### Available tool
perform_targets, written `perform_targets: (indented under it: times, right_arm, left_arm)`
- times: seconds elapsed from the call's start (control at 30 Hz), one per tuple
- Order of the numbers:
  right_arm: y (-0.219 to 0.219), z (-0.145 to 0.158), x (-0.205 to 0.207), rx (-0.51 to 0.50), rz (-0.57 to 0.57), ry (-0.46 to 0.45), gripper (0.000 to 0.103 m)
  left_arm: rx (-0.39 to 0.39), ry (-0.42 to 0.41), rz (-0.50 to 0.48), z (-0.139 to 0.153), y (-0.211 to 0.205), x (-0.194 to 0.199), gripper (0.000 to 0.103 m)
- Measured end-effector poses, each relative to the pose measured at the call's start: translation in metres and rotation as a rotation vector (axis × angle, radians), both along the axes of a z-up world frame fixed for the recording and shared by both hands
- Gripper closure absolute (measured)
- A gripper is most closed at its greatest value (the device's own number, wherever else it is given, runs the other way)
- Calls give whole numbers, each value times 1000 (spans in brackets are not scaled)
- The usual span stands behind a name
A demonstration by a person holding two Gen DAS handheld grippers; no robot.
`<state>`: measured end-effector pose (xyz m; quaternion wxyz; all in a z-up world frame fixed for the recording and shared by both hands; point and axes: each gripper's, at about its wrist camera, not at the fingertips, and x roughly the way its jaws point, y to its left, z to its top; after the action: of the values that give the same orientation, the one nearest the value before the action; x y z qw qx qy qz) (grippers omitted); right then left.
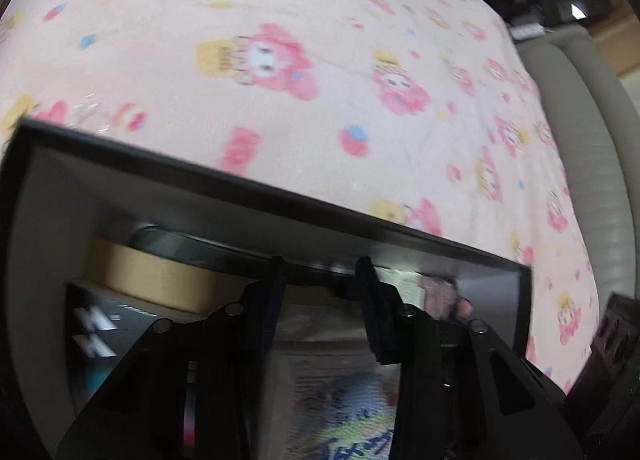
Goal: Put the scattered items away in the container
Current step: 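Push the tube down into the gap behind the bag with both grippers, then open both grippers and lift them away from the box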
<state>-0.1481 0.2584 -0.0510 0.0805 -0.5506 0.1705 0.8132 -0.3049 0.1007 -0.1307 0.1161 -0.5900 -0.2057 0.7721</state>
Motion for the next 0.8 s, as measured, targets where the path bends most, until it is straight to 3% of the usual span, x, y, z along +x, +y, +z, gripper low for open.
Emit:
perform_targets:
  times: [0.13,0.27,0.5,0.6,0.73,0.8]
  right_arm:
    - [0,-5,-3,0,10,-25,63]
    - [2,-13,-3,-39,21,-49,62]
    - [-4,-7,6,-26,37,-25,62]
    - [-8,2,16,-14,37,-10,61]
    - [-8,19,34,-37,34,8,60]
    - [-1,35,47,-26,-11,39,50]
  left_arm:
    - [45,-94,-105,-13,27,-6,54]
    - [30,-77,-114,-13,37,-7,39]
    - [70,-87,-102,-12,30,-4,42]
    - [84,-50,-79,2,26,4,42]
    - [100,65,-74,41,13,29,39]
    - [56,134,-87,64,6,46,39]
